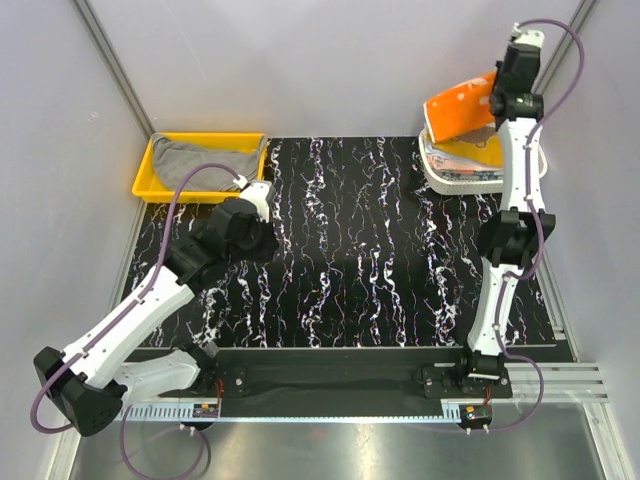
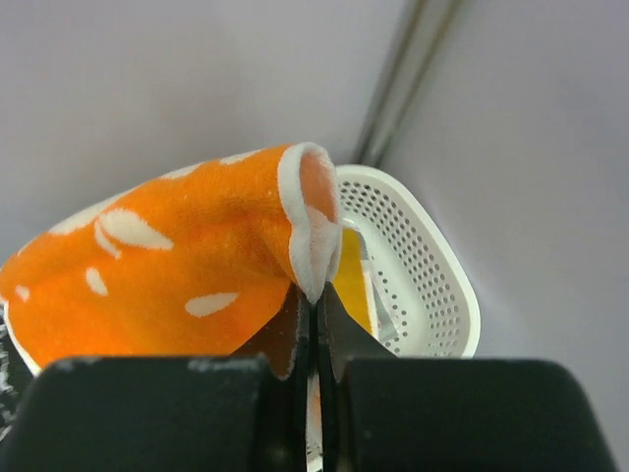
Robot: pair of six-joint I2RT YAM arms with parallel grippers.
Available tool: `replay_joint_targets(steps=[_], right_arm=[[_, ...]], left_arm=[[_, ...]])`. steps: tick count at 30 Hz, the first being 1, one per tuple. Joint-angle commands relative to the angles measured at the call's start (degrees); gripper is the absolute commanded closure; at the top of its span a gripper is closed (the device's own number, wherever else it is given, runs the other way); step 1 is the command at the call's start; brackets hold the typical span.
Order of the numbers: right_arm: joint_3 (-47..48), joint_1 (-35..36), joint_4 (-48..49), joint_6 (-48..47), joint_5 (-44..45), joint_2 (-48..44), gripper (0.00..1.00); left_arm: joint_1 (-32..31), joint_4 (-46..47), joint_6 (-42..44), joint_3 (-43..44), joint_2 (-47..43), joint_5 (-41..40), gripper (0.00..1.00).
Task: Fold and stack the towels
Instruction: Neatly place the folded towel into the bin
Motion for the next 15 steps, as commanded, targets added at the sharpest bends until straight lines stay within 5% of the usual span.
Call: replay_joint_targets(steps=[1,8,15], right_arm=[[-1.47,-3.41,1.66,7.25,-6.55,5.44,1.0],[-3.05,-5.96,2.89,10.59,-9.72,12.39,0.95],[-3.75,-6.67,2.01,11.65,-5.51,12.15,0.53]], left_arm=[[0.34,2.4,0.71,-0.06,0.66,1.03,0.87],[0.52,2.22,0.71,-0.06,2.15,0.42,0.87],[0.52,2.13,0.63,-0.06,2.77,0.24,0.87]])
